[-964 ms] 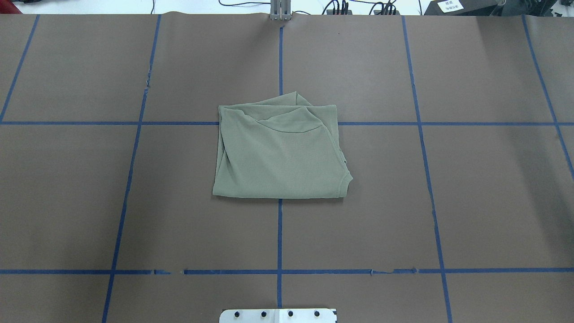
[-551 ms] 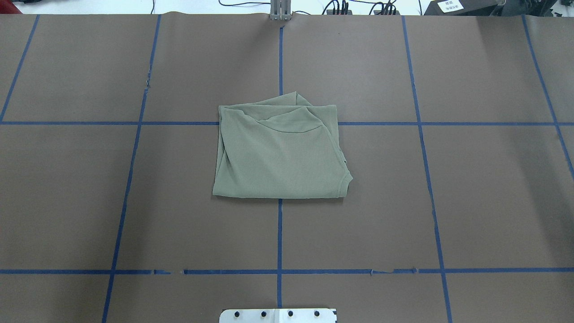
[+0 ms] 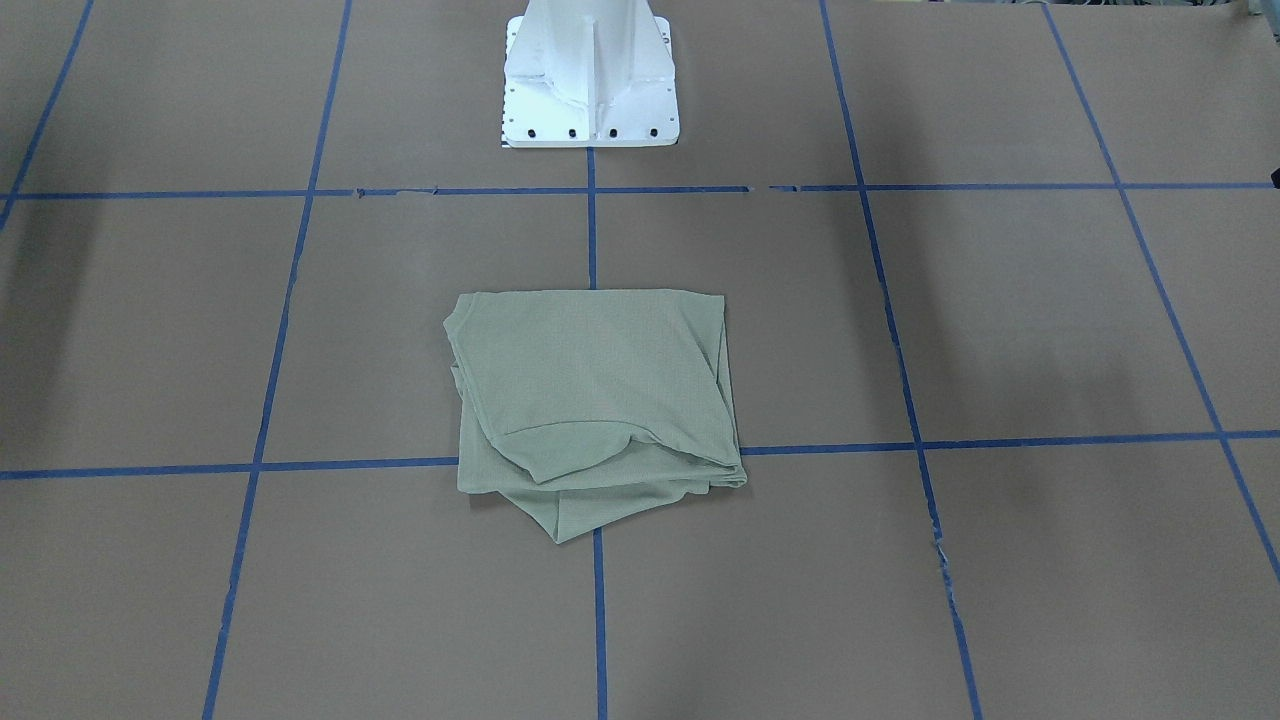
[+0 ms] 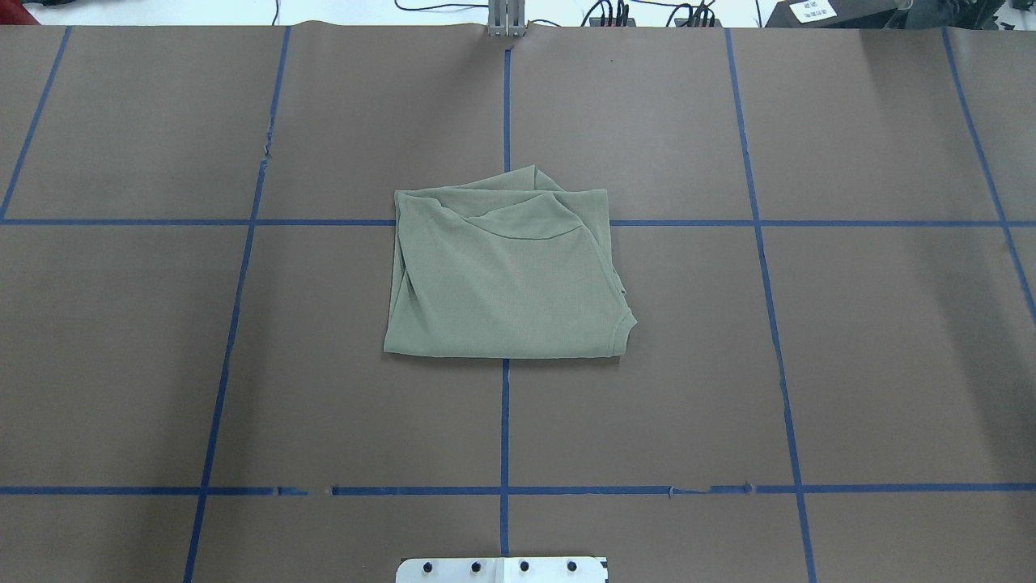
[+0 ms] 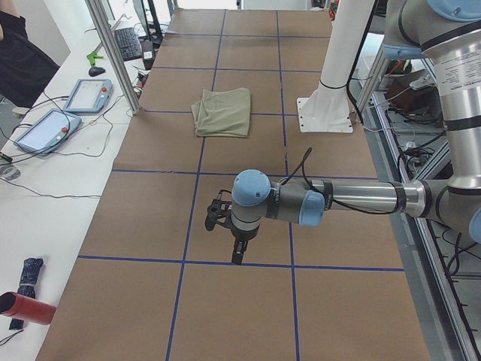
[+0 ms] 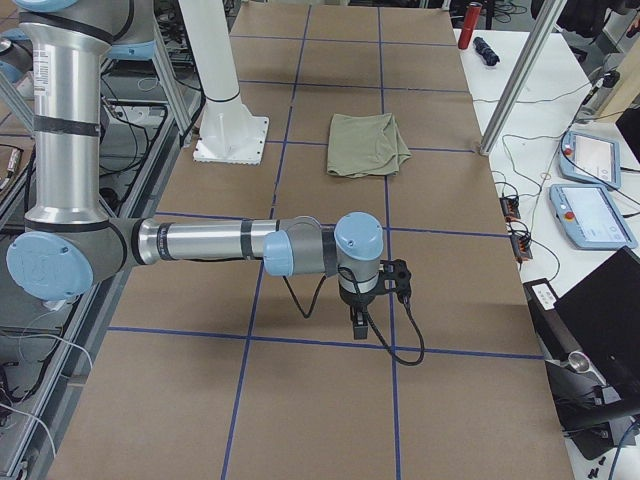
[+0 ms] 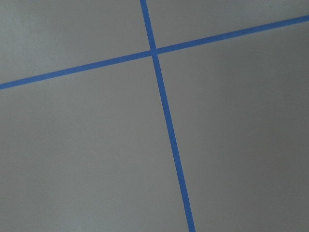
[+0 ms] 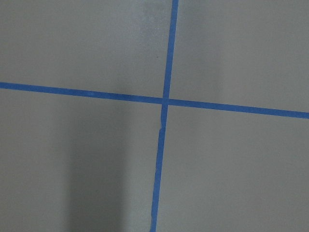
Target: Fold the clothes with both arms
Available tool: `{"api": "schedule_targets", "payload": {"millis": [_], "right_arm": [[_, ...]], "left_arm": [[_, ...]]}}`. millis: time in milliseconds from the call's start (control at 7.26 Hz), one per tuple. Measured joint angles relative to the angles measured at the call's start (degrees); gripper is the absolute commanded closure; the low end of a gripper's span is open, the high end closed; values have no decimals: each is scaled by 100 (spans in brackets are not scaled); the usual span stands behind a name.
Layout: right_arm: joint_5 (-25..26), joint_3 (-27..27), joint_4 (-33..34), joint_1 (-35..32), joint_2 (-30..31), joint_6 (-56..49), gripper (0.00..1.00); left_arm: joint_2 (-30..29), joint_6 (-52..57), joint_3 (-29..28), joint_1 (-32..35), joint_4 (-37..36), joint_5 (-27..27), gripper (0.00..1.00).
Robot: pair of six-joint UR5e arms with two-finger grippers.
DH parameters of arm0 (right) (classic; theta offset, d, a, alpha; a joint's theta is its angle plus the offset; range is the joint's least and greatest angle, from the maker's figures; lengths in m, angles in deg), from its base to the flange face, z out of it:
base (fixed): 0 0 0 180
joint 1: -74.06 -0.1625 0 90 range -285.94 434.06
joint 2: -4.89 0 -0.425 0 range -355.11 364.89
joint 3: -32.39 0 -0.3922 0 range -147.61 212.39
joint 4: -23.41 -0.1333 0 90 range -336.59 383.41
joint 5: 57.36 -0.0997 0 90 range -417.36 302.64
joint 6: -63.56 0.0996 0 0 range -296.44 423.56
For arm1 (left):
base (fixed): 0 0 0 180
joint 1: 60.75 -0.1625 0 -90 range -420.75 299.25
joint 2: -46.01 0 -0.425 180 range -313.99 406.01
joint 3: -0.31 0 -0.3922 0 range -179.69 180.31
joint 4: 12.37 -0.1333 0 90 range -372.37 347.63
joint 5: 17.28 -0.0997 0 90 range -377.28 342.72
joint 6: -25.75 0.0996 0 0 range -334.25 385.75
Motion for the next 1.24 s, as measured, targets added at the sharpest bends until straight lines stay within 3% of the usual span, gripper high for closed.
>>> {"api": "schedule_targets", "payload": {"millis": [413, 1239], "right_arm": [[6, -1, -9, 0, -5, 31, 0], [3, -1, -26, 0, -2, 68, 0]], "left_arm": [[-93, 3, 74, -9, -509, 44, 0], [-464, 9, 49, -18, -563, 8, 0]]}}
